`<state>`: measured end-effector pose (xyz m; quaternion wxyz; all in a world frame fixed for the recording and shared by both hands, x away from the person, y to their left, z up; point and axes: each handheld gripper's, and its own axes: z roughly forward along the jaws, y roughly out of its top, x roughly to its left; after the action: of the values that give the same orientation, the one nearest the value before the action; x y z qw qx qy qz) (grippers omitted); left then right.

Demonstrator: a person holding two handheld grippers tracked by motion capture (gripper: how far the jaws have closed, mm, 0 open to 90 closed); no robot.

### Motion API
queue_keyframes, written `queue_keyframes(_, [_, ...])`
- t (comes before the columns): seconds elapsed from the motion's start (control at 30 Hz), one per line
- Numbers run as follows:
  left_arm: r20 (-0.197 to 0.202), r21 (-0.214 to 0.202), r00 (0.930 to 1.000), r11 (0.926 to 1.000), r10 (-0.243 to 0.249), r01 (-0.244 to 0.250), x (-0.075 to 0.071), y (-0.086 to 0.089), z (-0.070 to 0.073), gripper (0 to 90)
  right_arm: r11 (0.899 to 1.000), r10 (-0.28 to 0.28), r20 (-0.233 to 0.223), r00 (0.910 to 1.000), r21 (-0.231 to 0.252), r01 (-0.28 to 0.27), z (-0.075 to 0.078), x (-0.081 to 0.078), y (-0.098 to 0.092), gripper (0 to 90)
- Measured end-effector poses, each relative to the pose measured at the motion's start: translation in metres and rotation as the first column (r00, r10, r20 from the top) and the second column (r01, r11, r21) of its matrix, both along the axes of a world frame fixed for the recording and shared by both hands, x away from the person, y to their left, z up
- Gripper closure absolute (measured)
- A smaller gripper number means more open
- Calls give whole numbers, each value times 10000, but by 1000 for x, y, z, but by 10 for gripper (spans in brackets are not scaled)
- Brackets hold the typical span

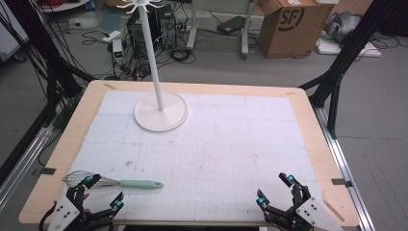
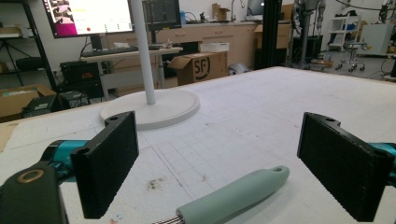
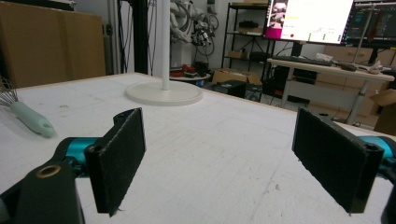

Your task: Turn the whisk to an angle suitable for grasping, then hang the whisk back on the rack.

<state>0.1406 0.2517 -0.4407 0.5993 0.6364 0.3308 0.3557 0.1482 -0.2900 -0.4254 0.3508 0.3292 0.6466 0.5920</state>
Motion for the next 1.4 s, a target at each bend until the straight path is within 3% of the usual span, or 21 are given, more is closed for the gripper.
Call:
queue_keyframes(0.37, [-77,164,10000,9999,32,-30,2,-1,-1,139,10000,-26,-52,10000,-39,25,0,1,1,164])
queue_keyframes(0.47, [-25,-194,10000,9998,-77,77,2,-1,2,139,10000,-39,7,10000,-59,39,0,0,0,164])
queue_keyframes(0.5, [4,-256,9998,9995,-207,207,3,-1,5,139,10000,-39,7,10000,-59,39,0,0,0,164])
queue_keyframes(0.63, [93,405,9956,9948,-935,931,15,1,26,138,9999,-110,-38,9999,-86,110,-1,-1,-1,165])
queue_keyframes(0.73, [-447,688,9798,9778,-1950,1977,33,8,44,151,9998,-167,-99,9998,-90,166,-1,-1,-2,164])
queue_keyframes(0.77, [-644,822,9709,9684,-2307,2355,39,9,49,156,9998,-170,-76,9998,-80,170,-1,-1,-2,165])
queue_keyframes(0.8, [-864,1415,9565,9470,-2786,2885,48,10,60,185,9997,-200,-70,9998,-115,200,-2,0,-1,164])
queue_keyframes(0.83, [-864,1415,9565,9470,-2786,2885,48,10,60,195,9997,-200,-70,9998,-115,200,-2,0,-1,164])
queue_keyframes(0.9, [-1148,2051,9392,9173,-3237,3412,57,9,67,207,9997,-197,-113,9997,-149,195,-2,0,-1,164])
queue_keyframes(0.93, [-1569,2535,9187,8842,-3625,3922,66,8,71,214,9996,-217,-165,9996,-168,214,-2,0,0,164])
queue_keyframes(0.97, [-1569,2535,9187,8842,-3625,3922,66,8,71,220,9996,-217,-165,9996,-168,214,-2,0,0,164])
queue_keyframes(1.03, [-2007,2921,9025,8561,-3811,4264,74,6,72,220,9996,-211,-160,9997,-185,208,-2,0,0,165])
queue_keyframes(1.07, [-2521,3258,8888,8313,-3826,4503,83,6,71,223,9996,-199,-130,9997,-192,197,-3,0,0,165])
queue_keyframes(1.1, [-2521,3258,8888,8313,-3826,4503,83,6,71,228,9996,-199,-130,9997,-192,197,-3,0,0,165])
queue_keyframes(1.13, [-2928,3431,8749,8116,-3859,4728,89,6,70,228,9996,-212,-152,9997,-197,209,-3,0,0,164])
queue_keyframes(1.17, [-3201,3499,8621,7967,-3928,4928,92,6,69,245,9995,-233,-156,9996,-224,229,-3,0,0,165])
queue_keyframes(1.2, [-3624,3701,8447,7710,-3938,5182,97,6,67,267,9995,-244,-154,9996,-209,241,-3,0,0,165])
queue_keyframes(1.3, [-4194,4113,8293,7370,-3694,5363,104,4,64,286,9993,-278,-184,9994,-245,273,-3,0,0,164])
queue_keyframes(1.33, [-4451,4252,8176,7173,-3653,5520,108,3,62,286,9993,-305,-222,9993,-228,300,-3,0,0,164])
queue_keyframes(1.37, [-4451,4252,8176,7173,-3653,5520,108,3,62,287,9993,-305,-222,9993,-228,300,-3,0,0,164])
queue_keyframes(1.4, [-4580,4324,8111,7061,-3637,5608,109,1,60,287,9993,-297,-202,9994,-250,292,-4,0,0,165])
